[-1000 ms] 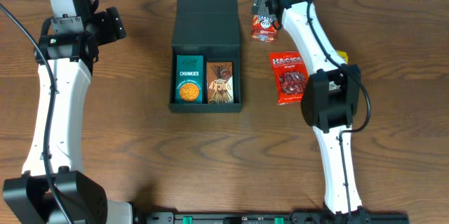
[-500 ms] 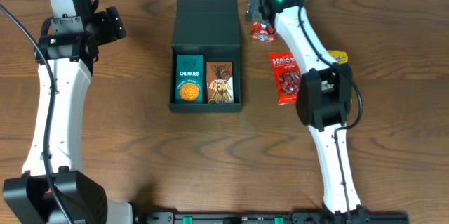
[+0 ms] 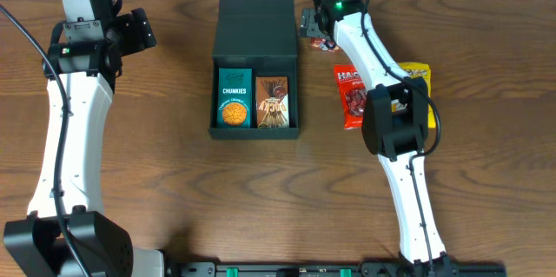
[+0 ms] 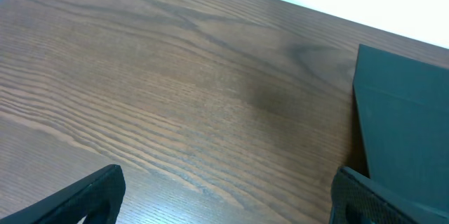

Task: Pack container
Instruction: 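Reach the right gripper to the red Hello Panda box and grasp it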

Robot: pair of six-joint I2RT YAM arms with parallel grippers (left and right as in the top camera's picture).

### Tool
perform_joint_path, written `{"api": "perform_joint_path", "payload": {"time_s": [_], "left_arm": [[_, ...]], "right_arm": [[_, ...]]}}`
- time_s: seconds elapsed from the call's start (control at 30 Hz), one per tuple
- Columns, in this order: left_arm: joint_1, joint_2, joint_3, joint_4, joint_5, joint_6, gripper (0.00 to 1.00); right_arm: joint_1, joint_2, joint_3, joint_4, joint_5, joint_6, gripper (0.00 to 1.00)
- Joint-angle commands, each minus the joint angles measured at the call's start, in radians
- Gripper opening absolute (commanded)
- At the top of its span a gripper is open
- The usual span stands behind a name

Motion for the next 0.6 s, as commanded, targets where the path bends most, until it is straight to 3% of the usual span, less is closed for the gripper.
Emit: {"api": "perform_joint_path", "payload": {"time_s": [0.0,0.07,0.27,0.57], "left_arm": [[0.003,0.004,-0.003,0.002,-0.003,-0.004,0.95],[0.003,0.004,-0.003,0.0,-0.003,-0.004,0.95],[0.003,0.004,-0.003,0.001,-0.003,-0.004,0.95],[0.003,0.004,-0.003,0.001,-0.003,-0.004,0.95]], "right_arm": [[-0.008,0.02,0.004,0.002,0.015,-0.032,0.92],[-0.008,0.021,0.004,-0.001,0.012,-0.031,0.85],[-0.008,0.011,0.028,-0.016,0.012,-0.032,0.8],[-0.005,0.011,0.247,-0.13,0.008,-0.039,0.76]]}}
